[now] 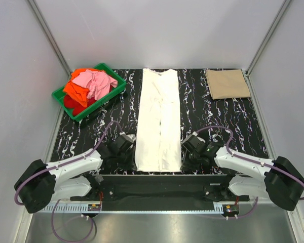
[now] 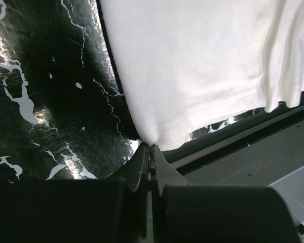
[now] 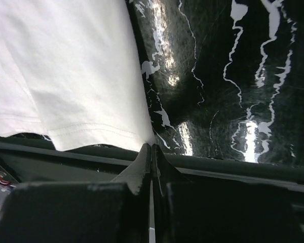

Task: Fold and stack the t-shirts
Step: Fold the tshirt

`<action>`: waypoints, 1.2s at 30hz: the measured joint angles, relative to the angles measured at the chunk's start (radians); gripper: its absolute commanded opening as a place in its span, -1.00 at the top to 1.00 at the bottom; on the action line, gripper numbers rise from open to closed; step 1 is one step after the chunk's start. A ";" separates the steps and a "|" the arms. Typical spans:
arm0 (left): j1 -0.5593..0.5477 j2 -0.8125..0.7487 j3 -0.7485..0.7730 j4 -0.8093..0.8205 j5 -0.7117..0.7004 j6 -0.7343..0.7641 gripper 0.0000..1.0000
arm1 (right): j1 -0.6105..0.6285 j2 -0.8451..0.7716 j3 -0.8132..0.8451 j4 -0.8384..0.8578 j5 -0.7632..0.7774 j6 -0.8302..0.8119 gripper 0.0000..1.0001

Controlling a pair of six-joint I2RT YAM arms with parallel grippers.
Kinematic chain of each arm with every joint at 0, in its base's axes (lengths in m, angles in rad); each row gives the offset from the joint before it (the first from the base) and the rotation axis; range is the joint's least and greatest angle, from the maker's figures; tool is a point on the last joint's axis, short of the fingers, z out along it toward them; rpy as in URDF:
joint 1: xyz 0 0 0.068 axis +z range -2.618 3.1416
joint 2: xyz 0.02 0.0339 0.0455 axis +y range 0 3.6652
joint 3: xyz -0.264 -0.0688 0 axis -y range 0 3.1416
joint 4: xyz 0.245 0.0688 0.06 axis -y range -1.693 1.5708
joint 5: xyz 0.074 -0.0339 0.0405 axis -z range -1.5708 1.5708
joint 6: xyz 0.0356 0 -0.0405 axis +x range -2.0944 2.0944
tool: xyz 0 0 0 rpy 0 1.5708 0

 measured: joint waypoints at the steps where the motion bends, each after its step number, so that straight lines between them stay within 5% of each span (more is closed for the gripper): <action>1: 0.000 0.001 0.009 -0.006 -0.002 0.000 1.00 | 0.000 -0.009 0.012 -0.021 0.014 -0.008 1.00; 9: 0.018 0.118 0.161 -0.041 -0.003 0.044 1.00 | 0.000 0.039 0.156 -0.096 0.087 -0.113 1.00; 15: 0.143 0.232 0.320 -0.052 0.006 0.119 1.00 | -0.019 0.171 0.322 -0.117 0.144 -0.232 1.00; 36: 0.383 0.818 0.986 -0.063 0.018 0.298 1.00 | -0.349 0.728 0.946 -0.113 0.132 -0.640 1.00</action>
